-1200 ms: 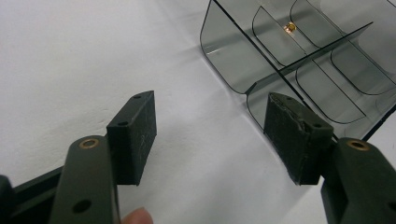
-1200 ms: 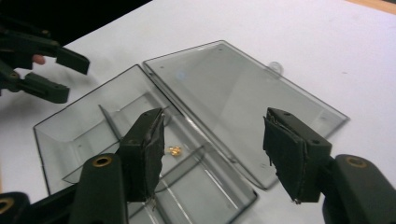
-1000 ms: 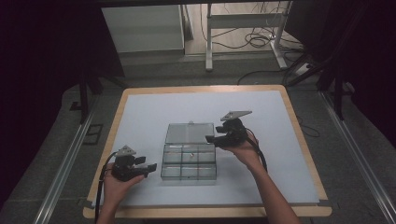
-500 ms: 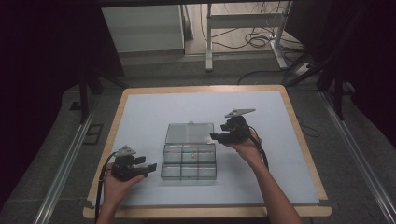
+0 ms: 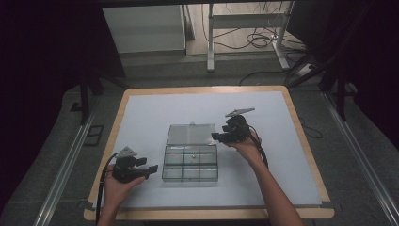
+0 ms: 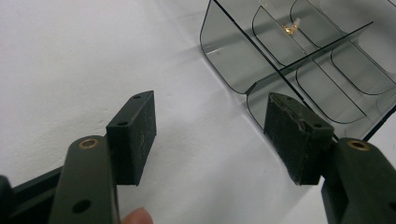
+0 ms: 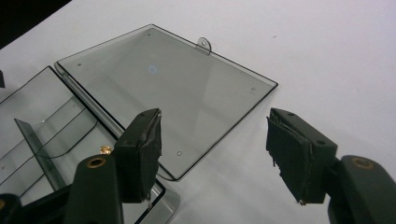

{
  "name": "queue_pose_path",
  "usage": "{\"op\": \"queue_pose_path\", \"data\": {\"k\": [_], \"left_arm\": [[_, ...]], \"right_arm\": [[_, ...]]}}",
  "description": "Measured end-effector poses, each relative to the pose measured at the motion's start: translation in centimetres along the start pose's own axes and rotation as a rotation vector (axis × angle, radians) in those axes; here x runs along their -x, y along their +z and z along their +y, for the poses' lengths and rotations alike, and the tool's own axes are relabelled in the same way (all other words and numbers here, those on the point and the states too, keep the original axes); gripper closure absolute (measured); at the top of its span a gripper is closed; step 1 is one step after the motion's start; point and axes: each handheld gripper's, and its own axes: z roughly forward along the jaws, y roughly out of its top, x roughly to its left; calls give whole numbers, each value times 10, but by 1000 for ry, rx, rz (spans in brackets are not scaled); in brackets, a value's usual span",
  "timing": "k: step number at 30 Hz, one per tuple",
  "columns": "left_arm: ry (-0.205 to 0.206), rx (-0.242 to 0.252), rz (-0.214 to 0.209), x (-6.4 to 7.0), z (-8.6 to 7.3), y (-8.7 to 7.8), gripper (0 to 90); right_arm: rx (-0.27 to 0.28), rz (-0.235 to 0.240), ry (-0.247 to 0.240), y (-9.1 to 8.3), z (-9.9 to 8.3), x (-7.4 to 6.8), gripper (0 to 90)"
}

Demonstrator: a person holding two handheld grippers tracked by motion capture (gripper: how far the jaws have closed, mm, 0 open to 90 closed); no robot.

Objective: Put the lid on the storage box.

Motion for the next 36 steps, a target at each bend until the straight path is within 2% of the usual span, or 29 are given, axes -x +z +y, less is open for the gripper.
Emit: {"op": "queue_pose_path", "data": {"k": [8,36], "left_arm": [[-1,0,0,0,0,0,351],[-2,5,0,-1,0,0,350]], "right_arm": [[-30,11,25,9,3,7,347],[-74,54,81,34,2,6,340]]}}
